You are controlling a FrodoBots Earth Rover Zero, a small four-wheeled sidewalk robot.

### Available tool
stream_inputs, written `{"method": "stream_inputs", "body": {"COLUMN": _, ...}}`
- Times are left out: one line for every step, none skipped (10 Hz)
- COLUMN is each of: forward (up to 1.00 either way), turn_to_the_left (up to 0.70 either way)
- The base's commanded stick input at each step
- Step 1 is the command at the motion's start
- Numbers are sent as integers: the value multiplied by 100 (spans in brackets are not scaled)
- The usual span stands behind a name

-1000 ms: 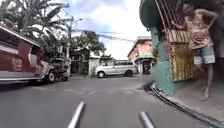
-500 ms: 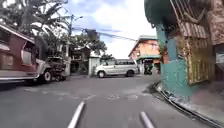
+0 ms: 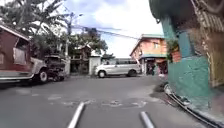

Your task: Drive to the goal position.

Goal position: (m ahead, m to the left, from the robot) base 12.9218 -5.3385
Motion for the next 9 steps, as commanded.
{"method": "stream_inputs", "body": {"forward": 100, "turn_to_the_left": -40}}
{"method": "stream_inputs", "body": {"forward": 100, "turn_to_the_left": -40}}
{"method": "stream_inputs", "body": {"forward": 100, "turn_to_the_left": -36}}
{"method": "stream_inputs", "body": {"forward": 100, "turn_to_the_left": 0}}
{"method": "stream_inputs", "body": {"forward": 100, "turn_to_the_left": 0}}
{"method": "stream_inputs", "body": {"forward": 100, "turn_to_the_left": 0}}
{"method": "stream_inputs", "body": {"forward": 100, "turn_to_the_left": 0}}
{"method": "stream_inputs", "body": {"forward": 100, "turn_to_the_left": 0}}
{"method": "stream_inputs", "body": {"forward": 100, "turn_to_the_left": 0}}
